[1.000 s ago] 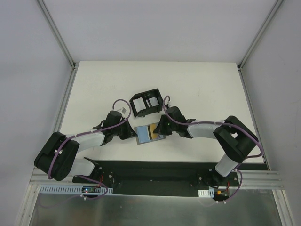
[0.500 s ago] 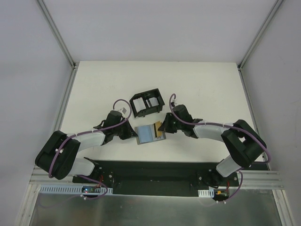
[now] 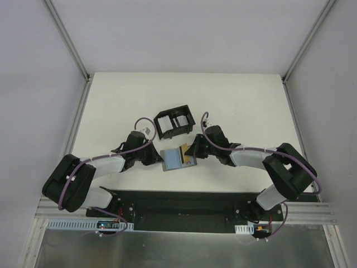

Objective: Put the credit cards into the card holder
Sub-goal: Insert the credit card into the card holder.

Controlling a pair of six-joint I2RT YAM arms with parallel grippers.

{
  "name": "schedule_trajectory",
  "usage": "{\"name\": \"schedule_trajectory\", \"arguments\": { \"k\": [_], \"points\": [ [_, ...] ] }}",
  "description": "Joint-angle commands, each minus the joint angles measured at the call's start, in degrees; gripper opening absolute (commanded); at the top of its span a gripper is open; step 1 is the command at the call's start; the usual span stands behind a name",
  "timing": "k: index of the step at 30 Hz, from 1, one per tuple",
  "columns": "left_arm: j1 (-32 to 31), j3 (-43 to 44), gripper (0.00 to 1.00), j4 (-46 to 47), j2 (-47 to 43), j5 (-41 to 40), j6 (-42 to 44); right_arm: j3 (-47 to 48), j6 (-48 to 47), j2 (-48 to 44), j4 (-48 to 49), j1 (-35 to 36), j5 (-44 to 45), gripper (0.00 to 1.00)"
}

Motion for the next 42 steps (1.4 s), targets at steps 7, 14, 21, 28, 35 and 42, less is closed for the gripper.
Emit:
{"name": "schedule_trajectory", "arguments": {
  "k": [7,14,21,28,35,42],
  "points": [
    [0.0,0.9,0.00,-1.4,0.8,-1.3,2.5,1.3,0.5,5.3,5.8,0.2,-0.8,0.01],
    [0.0,0.9,0.00,-1.5,0.8,-1.5,2.5,-2.4,-0.8,7.3,5.1,0.5,0.5,0.00],
    [0.0,1.2,0.00,-1.1,1.7,-1.5,2.3,-4.4,-2.0,7.6,0.5,3.6,2.9,0.00],
    [0.0,1.3,0.00,-0.8,2.2,-1.0,2.0,-5.8,0.2,7.9,0.5,4.1,4.3,0.00],
    [0.0,1.1,0.00,-0.6,2.0,-1.2,1.9,-3.8,0.4,9.8,0.6,3.9,0.7,0.00],
    [0.0,1.2,0.00,-0.5,1.7,-0.9,1.8,0.6,2.4,12.2,1.6,3.9,-0.8,0.02]
  ]
}}
